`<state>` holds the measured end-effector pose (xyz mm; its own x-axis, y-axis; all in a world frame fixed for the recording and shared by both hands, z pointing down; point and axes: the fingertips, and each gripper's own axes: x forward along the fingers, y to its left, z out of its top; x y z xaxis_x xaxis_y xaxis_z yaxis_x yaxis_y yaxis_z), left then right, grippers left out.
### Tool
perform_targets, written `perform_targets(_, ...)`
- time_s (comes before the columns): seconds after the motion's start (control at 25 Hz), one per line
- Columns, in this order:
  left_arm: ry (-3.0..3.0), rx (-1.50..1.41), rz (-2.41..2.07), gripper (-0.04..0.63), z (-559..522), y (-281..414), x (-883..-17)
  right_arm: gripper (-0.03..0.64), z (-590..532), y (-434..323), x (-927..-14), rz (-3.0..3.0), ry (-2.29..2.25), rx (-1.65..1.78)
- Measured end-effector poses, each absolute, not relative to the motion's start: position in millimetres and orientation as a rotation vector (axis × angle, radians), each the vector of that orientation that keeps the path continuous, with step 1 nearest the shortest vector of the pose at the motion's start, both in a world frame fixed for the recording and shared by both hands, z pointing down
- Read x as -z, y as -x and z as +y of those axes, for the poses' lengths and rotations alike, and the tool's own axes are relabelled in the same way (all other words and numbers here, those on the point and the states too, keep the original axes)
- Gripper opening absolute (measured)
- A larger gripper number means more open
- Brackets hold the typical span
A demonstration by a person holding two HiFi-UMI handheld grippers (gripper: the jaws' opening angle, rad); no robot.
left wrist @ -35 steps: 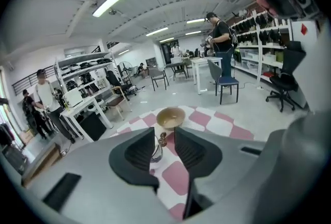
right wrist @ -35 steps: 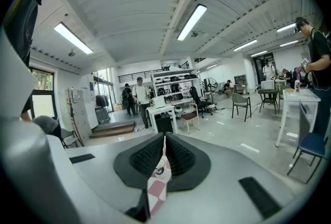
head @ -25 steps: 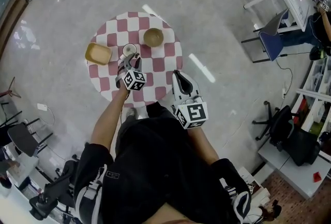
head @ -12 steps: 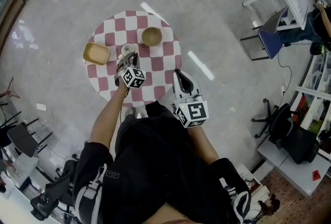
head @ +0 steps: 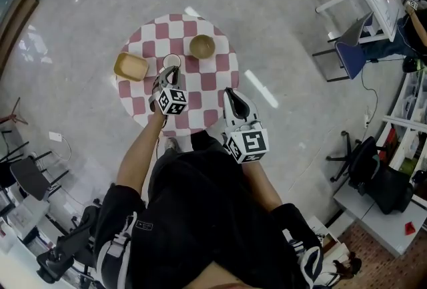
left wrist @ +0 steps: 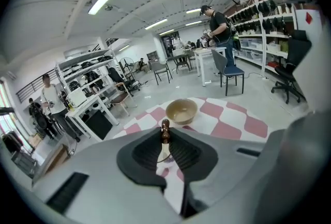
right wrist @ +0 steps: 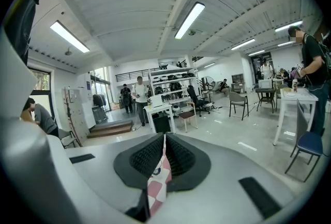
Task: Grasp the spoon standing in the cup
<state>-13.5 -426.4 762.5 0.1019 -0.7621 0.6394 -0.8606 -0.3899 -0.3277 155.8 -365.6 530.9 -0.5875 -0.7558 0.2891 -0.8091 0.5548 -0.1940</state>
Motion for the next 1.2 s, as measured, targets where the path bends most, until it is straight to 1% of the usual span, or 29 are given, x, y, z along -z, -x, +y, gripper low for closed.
perform_targets(0.32,-2.249,-0.777,-1.715,0.044,-401.4,31.4,-697.1,0.035,-341.4,-129.2,-519.4,-2.629,-1.361,-0.419)
perform_targets(0.6,-2.277,-0.529,-1.689,0.044,-355.3,50.3,-643.4,0.035,-304.2,-97.8,-508.6,-2.636,-1.391,-0.378)
perform_targets(0.88,-2.33,-0.339,-1.664,0.044,-293.8,71.7,-585.6,0.035,-252.8,-66.1,-500.1,-2.618,-1.451,-0.342)
perform_targets(1.2,-2.427,-0.273,-1.623,0.043,-214.1,100.4,-544.8,0.035,-176.6,-30.9,-495.6,-2.583,-1.531,-0.328)
